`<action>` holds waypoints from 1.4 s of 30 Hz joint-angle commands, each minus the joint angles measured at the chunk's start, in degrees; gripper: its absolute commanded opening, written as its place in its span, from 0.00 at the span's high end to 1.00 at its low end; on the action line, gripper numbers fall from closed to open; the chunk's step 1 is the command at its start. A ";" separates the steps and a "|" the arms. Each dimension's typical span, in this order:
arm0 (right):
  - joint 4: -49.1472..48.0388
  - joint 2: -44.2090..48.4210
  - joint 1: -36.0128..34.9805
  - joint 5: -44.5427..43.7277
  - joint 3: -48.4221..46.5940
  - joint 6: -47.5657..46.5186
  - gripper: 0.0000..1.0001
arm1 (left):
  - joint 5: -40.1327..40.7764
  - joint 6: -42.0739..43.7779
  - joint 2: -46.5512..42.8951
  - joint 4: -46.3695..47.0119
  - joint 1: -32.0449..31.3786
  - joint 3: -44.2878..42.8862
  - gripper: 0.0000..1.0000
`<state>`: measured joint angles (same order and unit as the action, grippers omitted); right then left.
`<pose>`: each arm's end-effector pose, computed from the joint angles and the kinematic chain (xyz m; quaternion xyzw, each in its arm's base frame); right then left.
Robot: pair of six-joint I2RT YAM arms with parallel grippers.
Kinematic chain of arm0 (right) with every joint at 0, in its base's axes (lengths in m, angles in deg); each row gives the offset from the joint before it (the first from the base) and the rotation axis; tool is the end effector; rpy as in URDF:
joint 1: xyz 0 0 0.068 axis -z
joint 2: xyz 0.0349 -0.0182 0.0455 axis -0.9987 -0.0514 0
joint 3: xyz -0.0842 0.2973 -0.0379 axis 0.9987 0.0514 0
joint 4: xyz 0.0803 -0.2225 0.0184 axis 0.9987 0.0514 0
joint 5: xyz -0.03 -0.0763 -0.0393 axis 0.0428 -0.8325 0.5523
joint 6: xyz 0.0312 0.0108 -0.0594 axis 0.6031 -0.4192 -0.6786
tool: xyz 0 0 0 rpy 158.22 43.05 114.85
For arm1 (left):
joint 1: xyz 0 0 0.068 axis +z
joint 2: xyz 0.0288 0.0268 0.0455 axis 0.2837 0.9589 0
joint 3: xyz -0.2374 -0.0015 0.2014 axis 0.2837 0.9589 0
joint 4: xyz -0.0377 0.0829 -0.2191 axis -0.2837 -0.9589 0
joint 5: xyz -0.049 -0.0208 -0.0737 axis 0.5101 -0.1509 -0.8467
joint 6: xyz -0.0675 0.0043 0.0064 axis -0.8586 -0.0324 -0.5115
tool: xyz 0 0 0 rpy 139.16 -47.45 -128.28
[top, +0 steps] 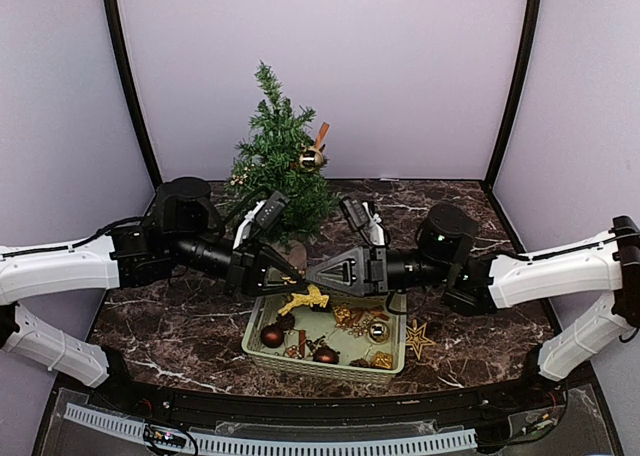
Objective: Decorate the small christmas tree
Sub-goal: Pass from the left arm to the right
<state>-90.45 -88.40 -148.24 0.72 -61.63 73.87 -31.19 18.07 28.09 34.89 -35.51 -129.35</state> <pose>0.1169 0.2794 0.3429 -0.2705 0.6134 0.7127 0.2067 0.1223 -0.2214 0.3599 0.4239 0.6239 -0.5975 0.2720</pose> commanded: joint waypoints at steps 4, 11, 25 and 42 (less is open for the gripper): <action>-6.00 2.63 -0.48 -2.78 1.14 0.57 0.73 | 0.06 -0.58 -0.91 1.11 -0.16 1.21 1.00; -7.93 2.36 -0.51 -3.62 1.95 1.59 0.81 | -0.09 -1.20 -1.24 1.93 -0.17 1.65 1.00; -5.47 6.34 -0.13 -11.35 6.05 -0.66 0.44 | 10.15 -2.98 -5.68 7.15 -0.18 4.48 1.00; 3.84 4.18 -3.49 -8.75 0.15 -9.27 0.79 | 10.09 -14.85 -4.73 23.22 -0.15 9.66 1.00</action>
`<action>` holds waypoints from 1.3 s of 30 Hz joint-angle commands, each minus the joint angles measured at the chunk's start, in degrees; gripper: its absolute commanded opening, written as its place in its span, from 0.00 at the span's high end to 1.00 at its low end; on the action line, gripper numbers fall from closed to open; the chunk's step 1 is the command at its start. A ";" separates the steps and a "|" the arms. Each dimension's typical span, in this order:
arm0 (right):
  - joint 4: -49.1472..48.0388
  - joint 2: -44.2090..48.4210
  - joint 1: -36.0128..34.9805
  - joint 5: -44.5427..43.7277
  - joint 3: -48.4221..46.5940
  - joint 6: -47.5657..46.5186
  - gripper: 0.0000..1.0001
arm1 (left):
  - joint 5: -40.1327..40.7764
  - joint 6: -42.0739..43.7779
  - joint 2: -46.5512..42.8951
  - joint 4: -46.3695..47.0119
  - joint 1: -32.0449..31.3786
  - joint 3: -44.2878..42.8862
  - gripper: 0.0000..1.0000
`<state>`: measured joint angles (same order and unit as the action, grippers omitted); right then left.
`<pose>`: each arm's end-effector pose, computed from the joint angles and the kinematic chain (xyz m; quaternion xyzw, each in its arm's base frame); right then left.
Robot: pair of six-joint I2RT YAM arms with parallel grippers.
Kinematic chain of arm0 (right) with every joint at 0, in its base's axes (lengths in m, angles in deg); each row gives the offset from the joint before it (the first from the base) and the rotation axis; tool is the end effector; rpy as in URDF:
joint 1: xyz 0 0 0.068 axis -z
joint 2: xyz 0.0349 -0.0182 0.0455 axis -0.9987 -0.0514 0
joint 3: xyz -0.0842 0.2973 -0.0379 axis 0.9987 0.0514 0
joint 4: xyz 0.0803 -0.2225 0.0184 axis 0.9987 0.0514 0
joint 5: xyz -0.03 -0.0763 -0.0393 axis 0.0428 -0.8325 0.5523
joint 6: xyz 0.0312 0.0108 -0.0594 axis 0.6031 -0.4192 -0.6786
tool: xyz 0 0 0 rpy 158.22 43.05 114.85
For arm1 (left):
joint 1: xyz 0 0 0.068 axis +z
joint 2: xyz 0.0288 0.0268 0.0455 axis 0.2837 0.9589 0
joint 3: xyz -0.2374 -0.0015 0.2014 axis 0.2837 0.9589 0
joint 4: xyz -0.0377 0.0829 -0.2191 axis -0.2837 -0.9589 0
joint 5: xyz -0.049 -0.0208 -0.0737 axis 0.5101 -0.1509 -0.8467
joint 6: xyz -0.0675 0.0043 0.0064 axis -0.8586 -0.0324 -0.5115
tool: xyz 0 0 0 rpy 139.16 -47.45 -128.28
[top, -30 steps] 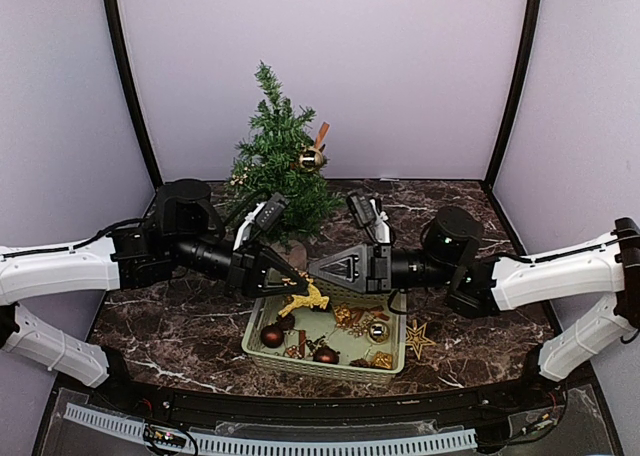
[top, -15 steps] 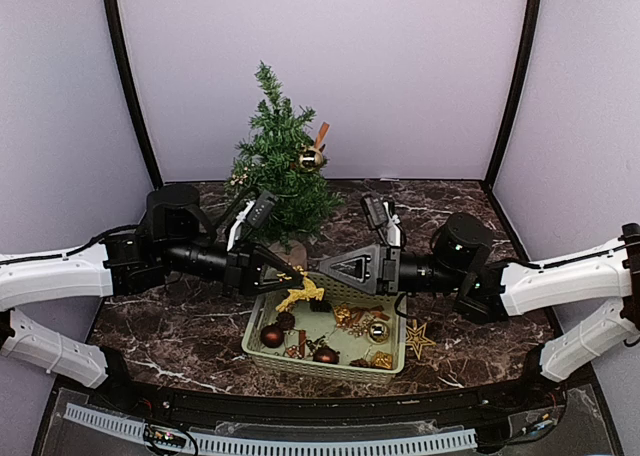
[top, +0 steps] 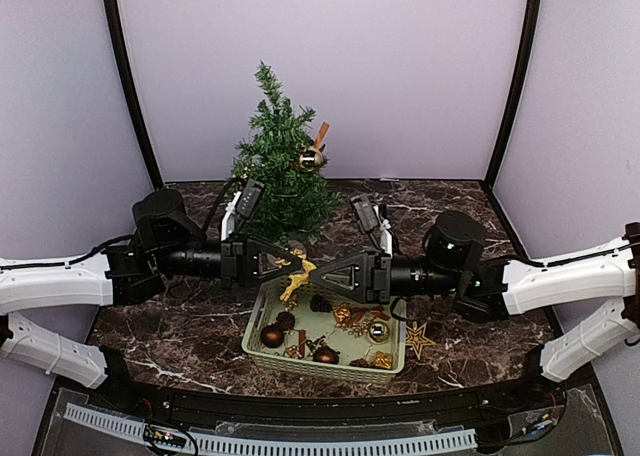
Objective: Decorate the small christmas tree
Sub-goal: Pass from the left arm to the right, then pass from the right arm to the left
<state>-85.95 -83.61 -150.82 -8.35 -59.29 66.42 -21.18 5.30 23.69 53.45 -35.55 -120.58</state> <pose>0.1035 0.2664 0.3433 -0.2678 0.6231 0.6801 0.2782 0.1186 -0.2054 0.3614 0.3219 0.6157 -0.6325 0.3424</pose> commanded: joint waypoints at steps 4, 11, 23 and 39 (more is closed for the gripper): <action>0.42 -0.76 -1.02 -0.72 -2.41 -2.46 0.91 | 0.14 -2.42 -0.49 4.73 -0.14 1.14 1.00; 4.57 -0.39 -1.74 -4.44 -3.22 -5.10 1.00 | 0.46 -2.91 -0.51 4.33 -0.10 1.26 0.90; 8.68 -0.72 -2.63 -6.70 -4.62 -7.64 1.00 | 0.84 -2.68 -0.03 3.39 -0.15 0.75 0.95; 11.80 -1.35 -2.65 -8.47 -4.52 -8.53 1.00 | 2.27 0.44 -1.77 0.02 -0.15 1.80 1.00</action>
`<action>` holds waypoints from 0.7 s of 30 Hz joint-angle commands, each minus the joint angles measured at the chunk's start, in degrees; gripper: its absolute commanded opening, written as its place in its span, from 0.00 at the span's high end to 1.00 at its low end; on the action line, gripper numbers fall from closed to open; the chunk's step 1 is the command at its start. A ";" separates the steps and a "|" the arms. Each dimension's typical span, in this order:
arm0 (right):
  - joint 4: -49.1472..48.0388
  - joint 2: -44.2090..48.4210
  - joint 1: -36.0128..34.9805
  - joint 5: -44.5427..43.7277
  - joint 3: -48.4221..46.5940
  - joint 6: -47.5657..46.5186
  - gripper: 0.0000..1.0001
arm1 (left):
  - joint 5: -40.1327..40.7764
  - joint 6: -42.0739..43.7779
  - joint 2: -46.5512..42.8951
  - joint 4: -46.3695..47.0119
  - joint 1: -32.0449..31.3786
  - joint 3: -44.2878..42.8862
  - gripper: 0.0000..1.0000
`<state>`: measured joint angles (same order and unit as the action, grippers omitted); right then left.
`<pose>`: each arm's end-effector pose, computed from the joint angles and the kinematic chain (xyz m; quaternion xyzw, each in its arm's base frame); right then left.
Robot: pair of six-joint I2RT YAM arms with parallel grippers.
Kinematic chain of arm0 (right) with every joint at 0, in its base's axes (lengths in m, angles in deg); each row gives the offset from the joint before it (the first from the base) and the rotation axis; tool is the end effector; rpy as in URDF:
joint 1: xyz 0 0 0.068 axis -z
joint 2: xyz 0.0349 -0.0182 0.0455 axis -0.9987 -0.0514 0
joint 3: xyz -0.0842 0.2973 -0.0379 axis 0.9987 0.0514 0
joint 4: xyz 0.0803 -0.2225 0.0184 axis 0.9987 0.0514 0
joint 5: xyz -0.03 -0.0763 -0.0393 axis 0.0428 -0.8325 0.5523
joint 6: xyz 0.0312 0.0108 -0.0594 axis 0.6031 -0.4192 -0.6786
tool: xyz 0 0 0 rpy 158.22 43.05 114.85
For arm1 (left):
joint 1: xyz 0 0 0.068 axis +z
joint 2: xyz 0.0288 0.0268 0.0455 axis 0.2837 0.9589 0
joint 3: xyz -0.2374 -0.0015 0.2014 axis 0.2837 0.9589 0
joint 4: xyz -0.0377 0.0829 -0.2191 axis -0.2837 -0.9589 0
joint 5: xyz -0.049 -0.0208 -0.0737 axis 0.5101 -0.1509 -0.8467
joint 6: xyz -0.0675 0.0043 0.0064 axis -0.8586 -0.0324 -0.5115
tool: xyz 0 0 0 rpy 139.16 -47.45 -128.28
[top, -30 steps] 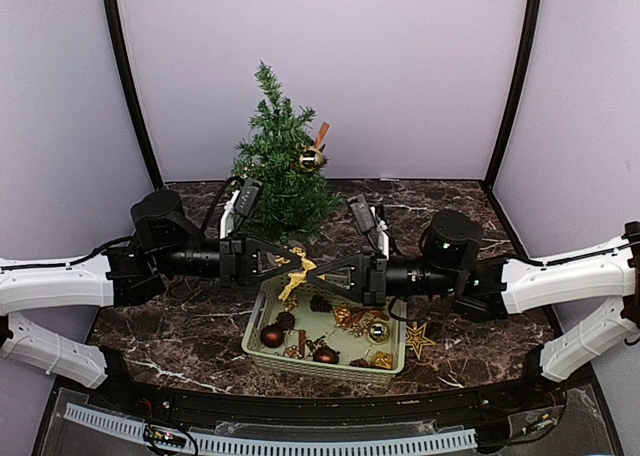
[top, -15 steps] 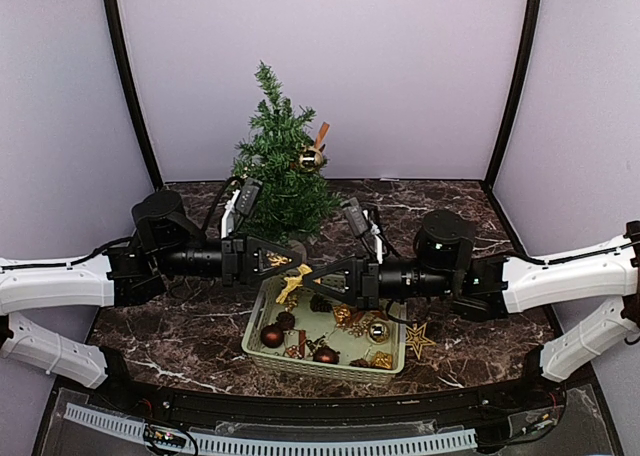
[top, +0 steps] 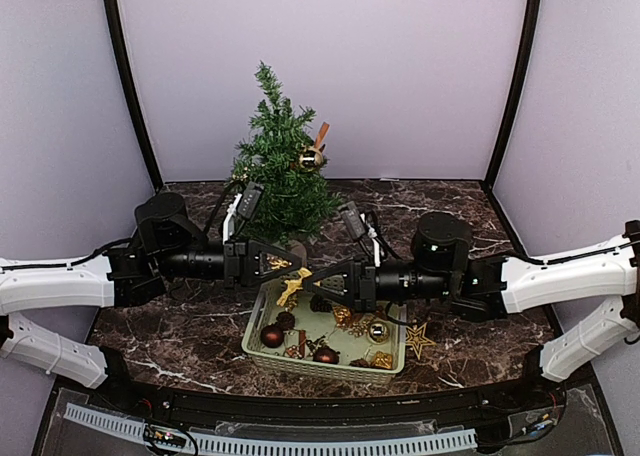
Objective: Decorate the small christmas tree
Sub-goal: Pass from the right arm to the left, then pass from the left arm to the right
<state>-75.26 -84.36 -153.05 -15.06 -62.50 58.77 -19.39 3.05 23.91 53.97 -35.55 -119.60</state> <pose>0.1024 0.2768 0.3357 -0.2842 0.6666 0.6160 0.3089 0.1205 -0.2057 0.3558 0.2988 0.6307 -0.6325 0.3359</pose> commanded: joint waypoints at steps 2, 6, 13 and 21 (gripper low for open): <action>-0.29 -0.15 -0.42 -2.19 -1.02 -0.73 0.91 | 0.04 3.86 -1.89 -1.27 -0.12 1.02 1.00; -3.71 -1.18 -0.44 -2.49 -1.69 -0.80 0.77 | -1.88 3.30 -1.46 1.94 -0.18 1.54 1.00; -7.30 -5.51 -0.59 -0.60 -3.97 -0.91 0.75 | -1.93 0.25 -0.98 7.83 -0.11 2.53 1.00; -4.62 -3.79 -0.62 0.76 -3.41 0.00 1.00 | 1.70 -0.70 -3.56 6.27 -0.13 4.03 0.69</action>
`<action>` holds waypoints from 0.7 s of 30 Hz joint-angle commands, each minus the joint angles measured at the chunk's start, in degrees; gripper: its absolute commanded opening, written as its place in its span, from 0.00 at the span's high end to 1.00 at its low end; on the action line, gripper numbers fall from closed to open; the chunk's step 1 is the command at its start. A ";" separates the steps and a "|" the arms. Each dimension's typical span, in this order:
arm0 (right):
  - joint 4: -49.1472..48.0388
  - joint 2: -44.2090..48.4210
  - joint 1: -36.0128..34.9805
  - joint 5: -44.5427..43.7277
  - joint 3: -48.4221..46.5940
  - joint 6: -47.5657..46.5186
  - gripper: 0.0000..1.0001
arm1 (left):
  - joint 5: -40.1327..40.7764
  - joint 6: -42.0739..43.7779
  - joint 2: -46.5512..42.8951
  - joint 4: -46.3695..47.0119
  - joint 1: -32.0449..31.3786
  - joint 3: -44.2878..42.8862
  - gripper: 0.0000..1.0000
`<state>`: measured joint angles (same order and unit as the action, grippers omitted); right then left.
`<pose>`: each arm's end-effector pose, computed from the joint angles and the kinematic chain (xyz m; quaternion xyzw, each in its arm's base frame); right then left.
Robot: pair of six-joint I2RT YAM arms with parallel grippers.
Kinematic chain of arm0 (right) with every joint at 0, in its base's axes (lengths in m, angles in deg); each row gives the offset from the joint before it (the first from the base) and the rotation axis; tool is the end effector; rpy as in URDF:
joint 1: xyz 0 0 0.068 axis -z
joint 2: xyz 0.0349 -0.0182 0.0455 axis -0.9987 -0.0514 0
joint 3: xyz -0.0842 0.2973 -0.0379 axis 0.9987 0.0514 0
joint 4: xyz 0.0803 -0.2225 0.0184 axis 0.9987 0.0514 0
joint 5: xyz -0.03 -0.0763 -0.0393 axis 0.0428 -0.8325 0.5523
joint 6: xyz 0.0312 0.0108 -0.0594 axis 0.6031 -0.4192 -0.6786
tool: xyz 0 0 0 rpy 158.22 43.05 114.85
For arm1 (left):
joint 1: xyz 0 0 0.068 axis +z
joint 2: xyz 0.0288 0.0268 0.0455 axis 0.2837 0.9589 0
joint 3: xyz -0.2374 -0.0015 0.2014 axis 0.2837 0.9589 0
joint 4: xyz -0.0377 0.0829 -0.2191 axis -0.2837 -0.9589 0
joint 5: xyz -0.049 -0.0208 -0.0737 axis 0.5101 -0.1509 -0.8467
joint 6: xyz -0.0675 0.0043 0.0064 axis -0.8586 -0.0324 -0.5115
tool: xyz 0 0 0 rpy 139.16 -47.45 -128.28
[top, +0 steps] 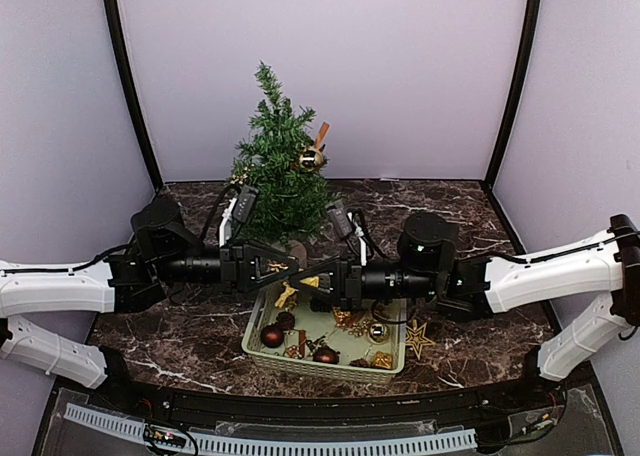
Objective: Decorate the small christmas tree
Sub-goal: Pass from the left arm to the right, then place the ornament deer in the bin.
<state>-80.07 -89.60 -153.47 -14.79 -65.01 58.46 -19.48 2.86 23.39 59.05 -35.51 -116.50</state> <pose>0.1097 0.2996 0.3349 -0.2893 0.6515 0.6259 0.3164 0.1176 -0.2019 0.3498 0.3008 0.6156 -0.6398 0.3481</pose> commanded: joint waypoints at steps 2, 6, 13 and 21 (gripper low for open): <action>3.66 2.42 -0.20 1.22 -0.90 0.30 1.00 | 3.11 -0.66 -4.45 0.05 -0.10 1.09 0.53; 9.94 4.54 -0.16 2.72 -1.21 0.11 1.00 | 3.47 -1.73 -6.33 -1.55 -0.13 1.11 0.46; 19.40 4.70 -0.11 6.77 -5.85 -1.27 1.00 | 2.45 -2.45 -7.10 -7.94 -0.08 0.15 0.44; 26.54 3.29 -0.16 9.95 -10.21 -3.00 1.00 | -3.45 -4.72 -6.46 -21.80 -0.09 -3.85 0.34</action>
<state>-57.12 -86.02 -153.45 -7.63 -71.72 57.37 -17.38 -0.36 17.36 43.68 -35.51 -117.52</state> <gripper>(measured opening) 0.020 0.633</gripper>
